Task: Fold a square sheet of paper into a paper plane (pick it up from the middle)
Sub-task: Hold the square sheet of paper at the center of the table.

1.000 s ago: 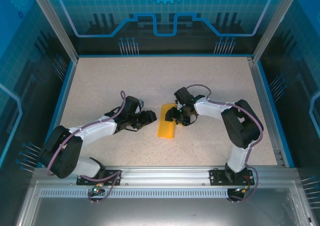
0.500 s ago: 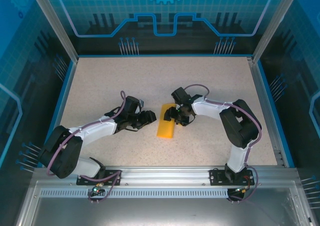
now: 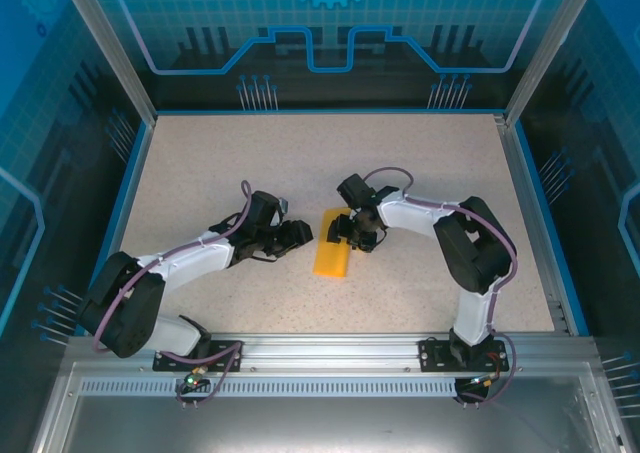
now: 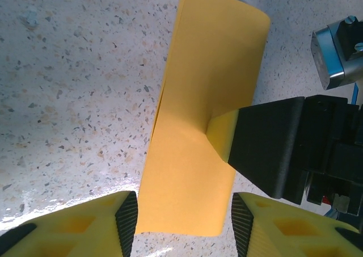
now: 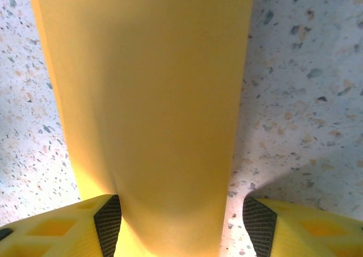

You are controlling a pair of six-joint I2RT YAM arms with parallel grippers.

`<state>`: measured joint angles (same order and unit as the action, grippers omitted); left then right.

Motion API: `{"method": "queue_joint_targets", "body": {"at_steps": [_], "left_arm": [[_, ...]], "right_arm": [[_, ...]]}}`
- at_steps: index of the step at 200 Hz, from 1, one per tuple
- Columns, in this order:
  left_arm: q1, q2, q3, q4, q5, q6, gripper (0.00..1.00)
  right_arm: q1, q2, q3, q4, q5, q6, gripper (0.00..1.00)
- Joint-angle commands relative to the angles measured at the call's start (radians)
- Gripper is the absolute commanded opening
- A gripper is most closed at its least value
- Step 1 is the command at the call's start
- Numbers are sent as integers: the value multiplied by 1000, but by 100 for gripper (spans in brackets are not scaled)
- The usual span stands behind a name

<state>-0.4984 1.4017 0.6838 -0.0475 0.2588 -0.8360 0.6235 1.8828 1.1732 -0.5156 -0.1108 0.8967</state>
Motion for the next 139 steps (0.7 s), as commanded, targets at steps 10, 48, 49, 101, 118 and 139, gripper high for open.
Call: {"method": "queue_joint_targets", "body": {"at_steps": [10, 48, 49, 101, 118, 139], "left_arm": [[8, 21, 32, -21, 6, 12, 49], [8, 37, 40, -22, 8, 8, 48], [8, 37, 39, -22, 8, 8, 48], [8, 40, 44, -22, 14, 10, 47], [8, 43, 46, -20, 17, 11, 46], [9, 54, 49, -19, 21, 12, 41]], "right_arm": [[5, 80, -18, -84, 97, -29, 65], [5, 97, -7, -98, 105, -40, 65], [5, 98, -6, -99, 105, -40, 65], [5, 115, 9, -112, 113, -51, 66], [4, 124, 18, -124, 120, -58, 66], [5, 126, 12, -126, 127, -54, 66]]}}
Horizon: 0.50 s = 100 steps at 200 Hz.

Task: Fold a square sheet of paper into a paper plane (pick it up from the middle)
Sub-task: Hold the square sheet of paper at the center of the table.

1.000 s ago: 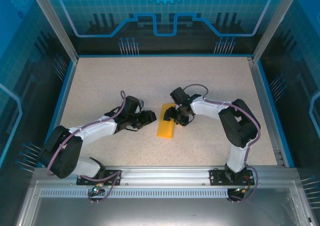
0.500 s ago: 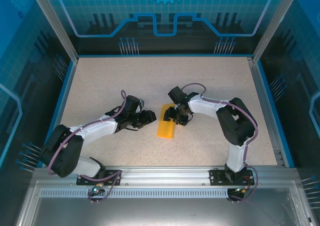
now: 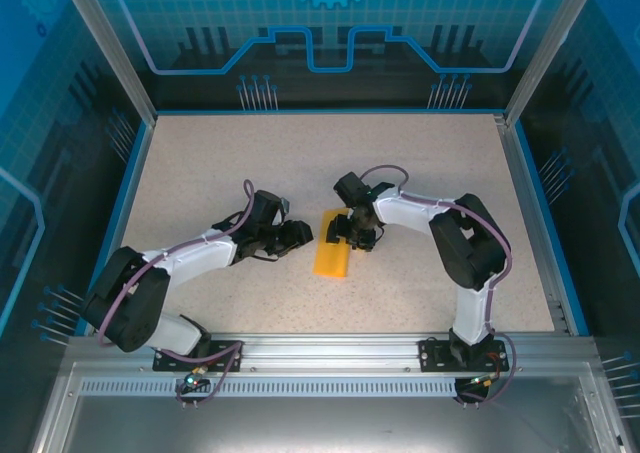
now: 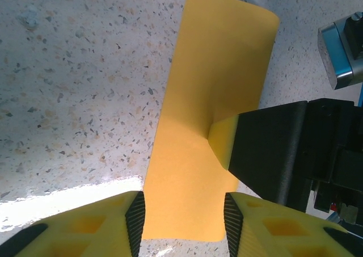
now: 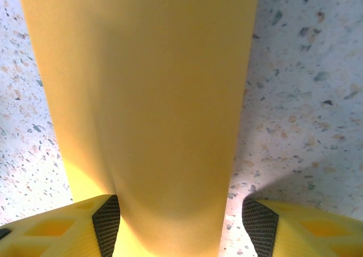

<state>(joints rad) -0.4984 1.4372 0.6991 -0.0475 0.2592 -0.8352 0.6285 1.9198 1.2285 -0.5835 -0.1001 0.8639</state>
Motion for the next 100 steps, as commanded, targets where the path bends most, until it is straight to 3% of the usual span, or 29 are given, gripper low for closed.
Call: {"method": "queue_joint_targets", "body": {"at_steps": [1, 35, 52, 69, 100], "left_arm": [[9, 21, 34, -19, 21, 12, 41], [8, 65, 59, -8, 43, 5, 25], [8, 97, 78, 6, 67, 1, 8], [8, 130, 93, 25, 79, -11, 0], [8, 195, 120, 71, 119, -36, 0]], "right_arm": [[-1, 88, -44, -58, 117, -20, 66], [-3, 94, -47, -57, 120, -14, 66], [-3, 96, -49, -55, 119, -13, 65], [-1, 98, -52, -52, 119, -11, 65], [-1, 102, -53, -52, 122, -7, 65]]}}
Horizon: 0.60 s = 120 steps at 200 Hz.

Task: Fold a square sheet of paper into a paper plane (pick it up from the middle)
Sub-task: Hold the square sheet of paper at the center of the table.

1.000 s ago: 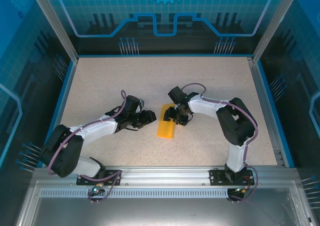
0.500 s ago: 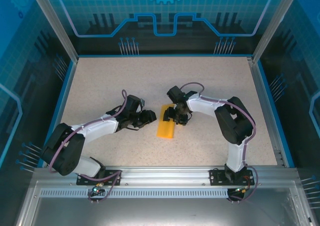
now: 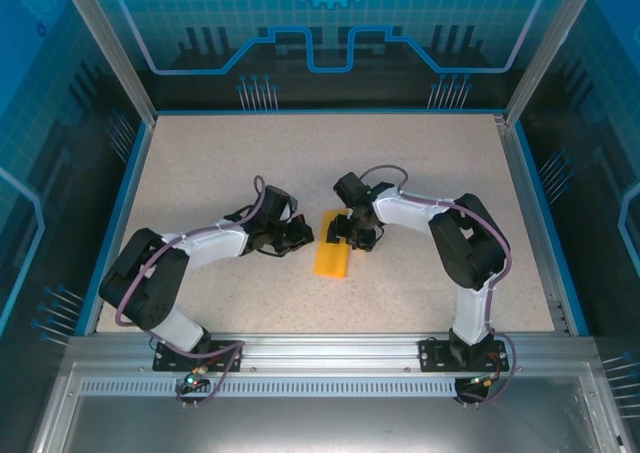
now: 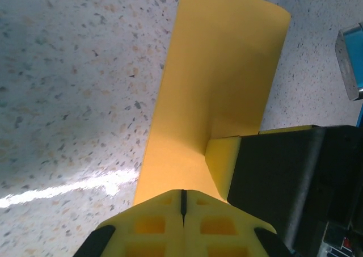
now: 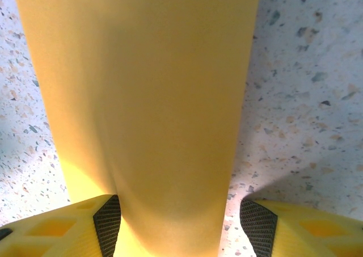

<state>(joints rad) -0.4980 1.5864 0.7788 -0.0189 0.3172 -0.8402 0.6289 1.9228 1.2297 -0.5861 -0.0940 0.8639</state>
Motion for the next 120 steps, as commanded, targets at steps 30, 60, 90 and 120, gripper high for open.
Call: {"method": "queue_joint_targets", "body": {"at_steps": [30, 60, 90, 120], "left_arm": [[8, 96, 67, 60, 75, -40, 0], [6, 141, 88, 79, 93, -56, 0], [5, 182, 105, 78, 98, -62, 0], [-1, 214, 118, 67, 99, -59, 0]], "right_arm": [[-1, 100, -58, -49, 117, -6, 65], [-1, 97, -61, -48, 117, -3, 65], [0, 99, -61, -46, 116, -3, 65], [1, 101, -61, -46, 116, -3, 65]]}}
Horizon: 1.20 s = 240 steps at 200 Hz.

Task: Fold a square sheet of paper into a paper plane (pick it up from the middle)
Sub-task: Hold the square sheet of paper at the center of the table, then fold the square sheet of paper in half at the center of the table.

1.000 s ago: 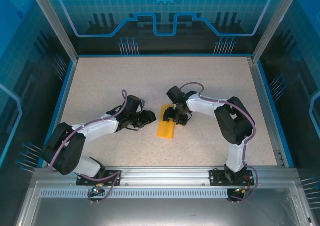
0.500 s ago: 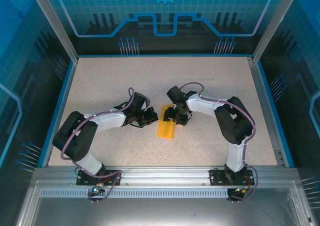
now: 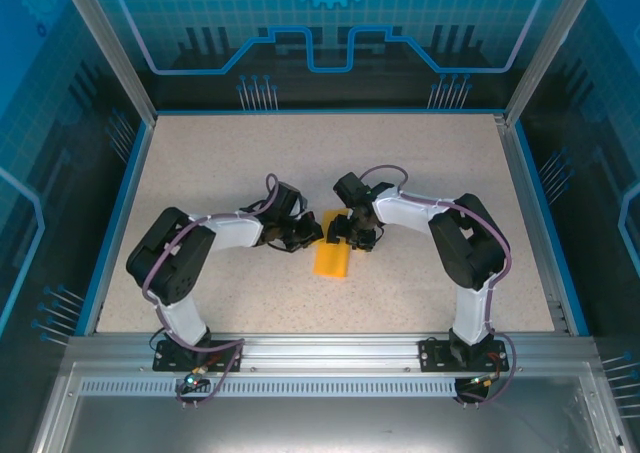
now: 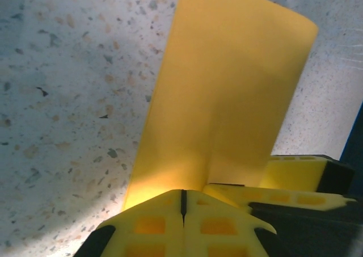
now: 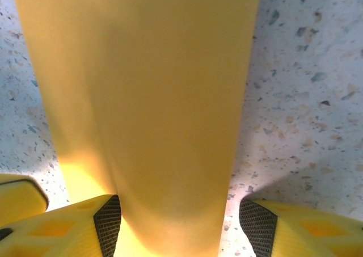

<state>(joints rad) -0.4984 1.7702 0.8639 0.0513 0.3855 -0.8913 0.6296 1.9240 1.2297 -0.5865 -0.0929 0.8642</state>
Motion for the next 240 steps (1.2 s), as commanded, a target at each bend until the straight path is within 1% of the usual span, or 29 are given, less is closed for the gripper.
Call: {"method": "queue_joint_targets", "body": {"at_steps": [1, 38, 71, 99, 120, 135, 145, 161, 171, 183, 185, 187, 188, 189, 193, 197, 201, 215, 226, 240], "left_arm": [[-1, 31, 33, -3, 29, -9, 0], [-14, 70, 40, -19, 16, -5, 0], [-21, 76, 37, -79, -43, 18, 0], [-23, 83, 38, -112, -74, 43, 0], [-24, 96, 42, -119, -79, 52, 0], [-26, 105, 45, -116, -76, 53, 0], [-28, 112, 48, -117, -76, 55, 0], [-30, 117, 53, -122, -76, 57, 0], [-32, 117, 53, -123, -78, 58, 0], [-33, 118, 55, -125, -79, 58, 0], [-34, 118, 55, -125, -79, 57, 0], [-34, 119, 56, -125, -80, 58, 0], [-34, 119, 56, -127, -80, 58, 0], [-34, 119, 56, -127, -80, 57, 0], [-33, 120, 56, -129, -82, 58, 0], [-34, 120, 57, -131, -82, 60, 0], [-34, 120, 57, -132, -83, 60, 0], [-35, 120, 60, -137, -84, 63, 0], [-35, 121, 61, -142, -86, 63, 0], [-35, 121, 63, -150, -88, 67, 0]], "right_arm": [[0, 100, -61, -45, 115, -3, 65], [3, 100, -63, -44, 113, -2, 65], [5, 94, -65, -40, 108, -2, 65], [2, 71, -54, -23, 77, -19, 66], [-18, -2, -62, 11, 37, -40, 67], [-47, -87, -101, 82, -18, -53, 66], [-71, -155, -140, 143, -61, -59, 63], [-101, -245, -199, 232, -125, -68, 54], [-112, -273, -220, 274, -175, -76, 49], [-117, -283, -238, 328, -249, -80, 38], [-117, -283, -241, 341, -263, -76, 35], [-116, -282, -242, 346, -268, -75, 34], [-115, -281, -245, 356, -278, -73, 32], [-115, -281, -245, 356, -278, -73, 32], [-112, -277, -256, 388, -304, -65, 25], [-110, -274, -262, 408, -322, -61, 22], [-107, -267, -269, 432, -343, -54, 17], [-99, -247, -296, 500, -378, -24, 5], [-96, -235, -314, 528, -379, -9, 0], [-96, -222, -335, 545, -373, 0, 0]]}}
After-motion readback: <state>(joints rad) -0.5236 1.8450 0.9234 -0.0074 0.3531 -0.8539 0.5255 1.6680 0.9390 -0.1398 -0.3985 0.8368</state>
